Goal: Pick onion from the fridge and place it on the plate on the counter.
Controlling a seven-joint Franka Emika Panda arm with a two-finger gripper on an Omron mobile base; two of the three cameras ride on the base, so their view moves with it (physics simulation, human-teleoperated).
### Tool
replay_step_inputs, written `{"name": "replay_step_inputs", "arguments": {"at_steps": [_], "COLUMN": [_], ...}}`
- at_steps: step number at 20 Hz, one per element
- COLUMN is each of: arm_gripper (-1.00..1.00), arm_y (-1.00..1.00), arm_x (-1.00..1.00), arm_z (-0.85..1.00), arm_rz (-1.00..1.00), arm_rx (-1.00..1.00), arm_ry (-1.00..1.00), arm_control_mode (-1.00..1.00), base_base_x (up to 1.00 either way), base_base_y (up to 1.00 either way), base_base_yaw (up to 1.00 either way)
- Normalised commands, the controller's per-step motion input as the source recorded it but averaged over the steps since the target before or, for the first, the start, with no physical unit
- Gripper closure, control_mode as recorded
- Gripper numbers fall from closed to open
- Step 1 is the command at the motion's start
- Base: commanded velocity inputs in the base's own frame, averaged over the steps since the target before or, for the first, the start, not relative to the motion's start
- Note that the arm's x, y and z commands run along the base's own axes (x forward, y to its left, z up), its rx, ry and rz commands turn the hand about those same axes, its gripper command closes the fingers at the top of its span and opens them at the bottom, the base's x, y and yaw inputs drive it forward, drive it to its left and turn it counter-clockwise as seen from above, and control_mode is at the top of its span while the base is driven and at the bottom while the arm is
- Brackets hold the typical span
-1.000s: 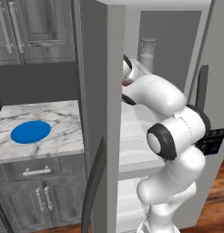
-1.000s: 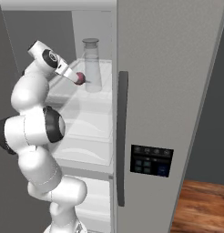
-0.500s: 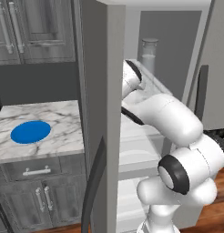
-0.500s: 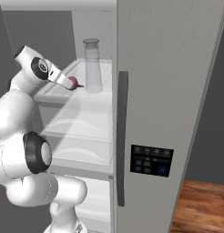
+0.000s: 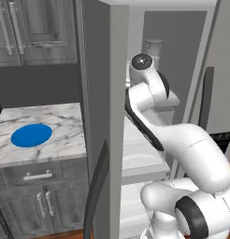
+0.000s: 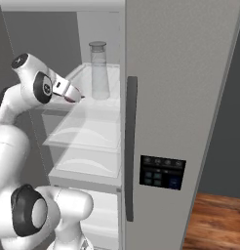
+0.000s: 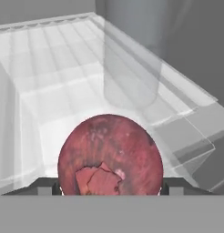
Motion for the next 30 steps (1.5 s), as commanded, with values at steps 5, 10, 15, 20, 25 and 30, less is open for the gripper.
{"name": "replay_step_inputs", "arguments": {"at_steps": [5, 10, 15, 20, 25, 30], "arm_gripper": [1.00, 1.00, 1.00, 1.00, 1.00, 1.00], "arm_y": [-0.16, -0.08, -0.06, 0.00, -0.01, -0.06], "arm_x": [-0.79, -0.82, -0.89, -0.86, -0.97, -0.81], "arm_z": [0.08, 0.10, 0.22, 0.25, 0.29, 0.23], "arm_rz": [0.22, 0.19, 0.07, 0.03, 0.03, 0.05], "arm_rx": [0.07, 0.05, 0.00, 0.00, 0.00, 0.00], "arm_ry": [0.00, 0.00, 0.04, 0.08, 0.09, 0.09], "arm_control_mode": [-1.00, -1.00, -1.00, -1.00, -1.00, -1.00], "base_base_x": [0.00, 0.00, 0.00, 0.00, 0.00, 0.00], "base_base_y": [0.00, 0.00, 0.00, 0.00, 0.00, 0.00], "base_base_yaw": [0.00, 0.00, 0.00, 0.00, 0.00, 0.00]}}
